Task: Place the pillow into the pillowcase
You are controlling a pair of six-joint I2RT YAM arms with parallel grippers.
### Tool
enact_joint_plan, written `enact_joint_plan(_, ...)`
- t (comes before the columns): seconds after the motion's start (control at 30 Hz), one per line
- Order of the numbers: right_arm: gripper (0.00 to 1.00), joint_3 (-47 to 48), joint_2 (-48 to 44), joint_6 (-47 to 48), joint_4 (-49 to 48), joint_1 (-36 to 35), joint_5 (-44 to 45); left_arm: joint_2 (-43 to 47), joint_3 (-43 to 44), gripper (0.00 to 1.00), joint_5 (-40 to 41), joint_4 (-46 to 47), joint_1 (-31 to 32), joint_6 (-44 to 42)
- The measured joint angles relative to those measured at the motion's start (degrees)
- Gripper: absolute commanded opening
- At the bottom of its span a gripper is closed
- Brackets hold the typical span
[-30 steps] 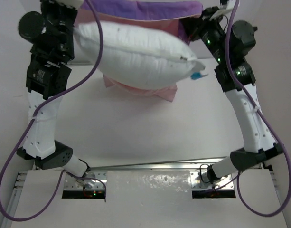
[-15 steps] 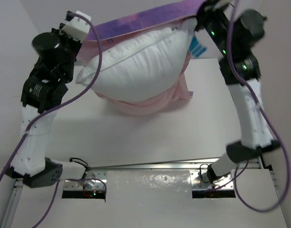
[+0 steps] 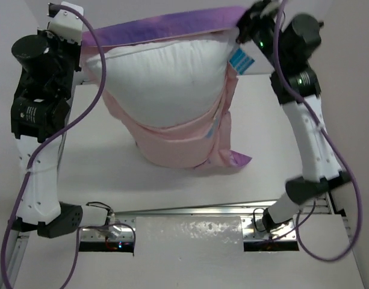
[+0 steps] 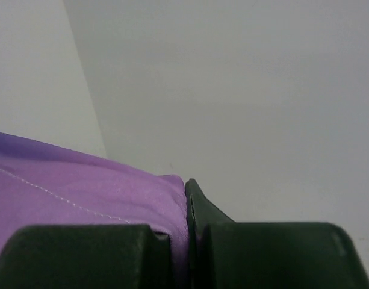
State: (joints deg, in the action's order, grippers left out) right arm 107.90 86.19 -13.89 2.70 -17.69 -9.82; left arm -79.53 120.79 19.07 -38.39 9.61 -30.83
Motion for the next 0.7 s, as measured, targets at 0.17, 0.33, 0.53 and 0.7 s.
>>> enact_joint_plan(0.17,0.0,28.87,20.65,-1.97,10.14,1.03,-2.45,-15.61,29.83,0.0,-1.31,-11.5,-4.22,3.23)
enact_joint_plan(0.33,0.0,-13.9,-2.8,-3.15,-4.37,1.62,-1.25,-6.19,3.89,0.0,-5.42,-4.24,-4.76,3.32)
enact_joint_plan(0.53,0.0,24.9,20.24,-3.39,12.87,1.29,-8.04,-5.86,-10.08,0.0,-11.67,-11.15,-8.68,7.06)
enact_joint_plan(0.7,0.0,12.85,20.0,-7.78,-2.47,2.23,-6.38,-15.67,4.22,0.0,-10.67,0.07,-11.37,5.29)
